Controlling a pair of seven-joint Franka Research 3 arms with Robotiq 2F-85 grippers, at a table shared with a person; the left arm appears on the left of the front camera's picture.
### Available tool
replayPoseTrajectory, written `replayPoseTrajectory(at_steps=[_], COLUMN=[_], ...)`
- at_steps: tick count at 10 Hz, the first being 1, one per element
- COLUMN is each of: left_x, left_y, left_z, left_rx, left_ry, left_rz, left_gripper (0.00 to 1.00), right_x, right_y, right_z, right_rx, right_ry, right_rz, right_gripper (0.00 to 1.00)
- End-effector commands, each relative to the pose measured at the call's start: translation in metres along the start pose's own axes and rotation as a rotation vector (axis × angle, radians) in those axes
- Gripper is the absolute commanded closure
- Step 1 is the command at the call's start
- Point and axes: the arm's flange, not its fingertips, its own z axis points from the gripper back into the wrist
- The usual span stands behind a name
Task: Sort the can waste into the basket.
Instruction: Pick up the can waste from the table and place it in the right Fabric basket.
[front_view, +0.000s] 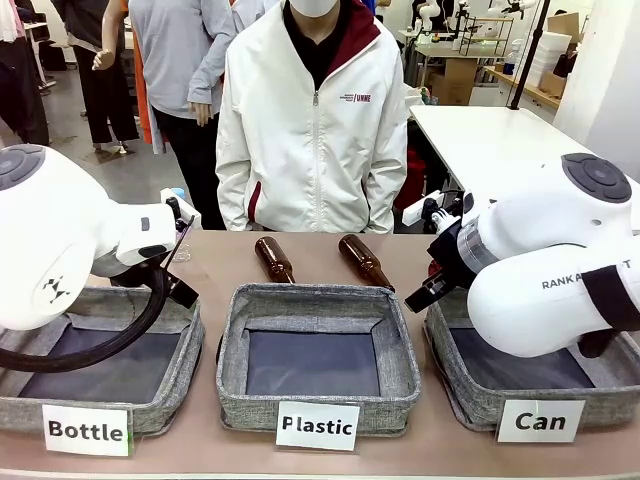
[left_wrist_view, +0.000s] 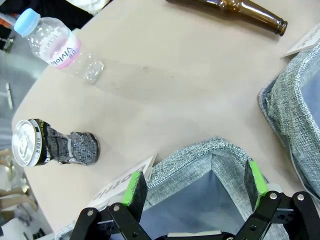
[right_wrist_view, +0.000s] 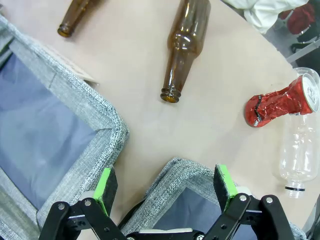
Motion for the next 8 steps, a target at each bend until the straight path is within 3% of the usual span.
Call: replayPoseTrajectory(at_steps=[1, 5, 7, 8], left_x=[0.000, 0.000, 0.002, 0.010], left_y=[0.000, 0.000, 0.002, 0.004], left_z=[0.000, 0.000, 0.044, 0.088], left_rx=[0.000, 0.000, -0.110, -0.152], left_ry=[0.000, 0.000, 0.022, -0.037], left_rz=[0.000, 0.000, -0.038, 0.046], left_gripper=[0.00, 0.00, 0.00, 0.00], right_x=[0.000, 0.000, 0.014, 0.022], right_y=[0.000, 0.000, 0.001, -0.004], right_z=[0.000, 0.000, 0.039, 0.077], right_rx=[0.000, 0.000, 0.053, 0.130], right_ry=[0.000, 0.000, 0.015, -0.013], right_rz=[-0.001, 0.000, 0.014, -0.020], right_gripper=[0.00, 0.00, 0.00, 0.00])
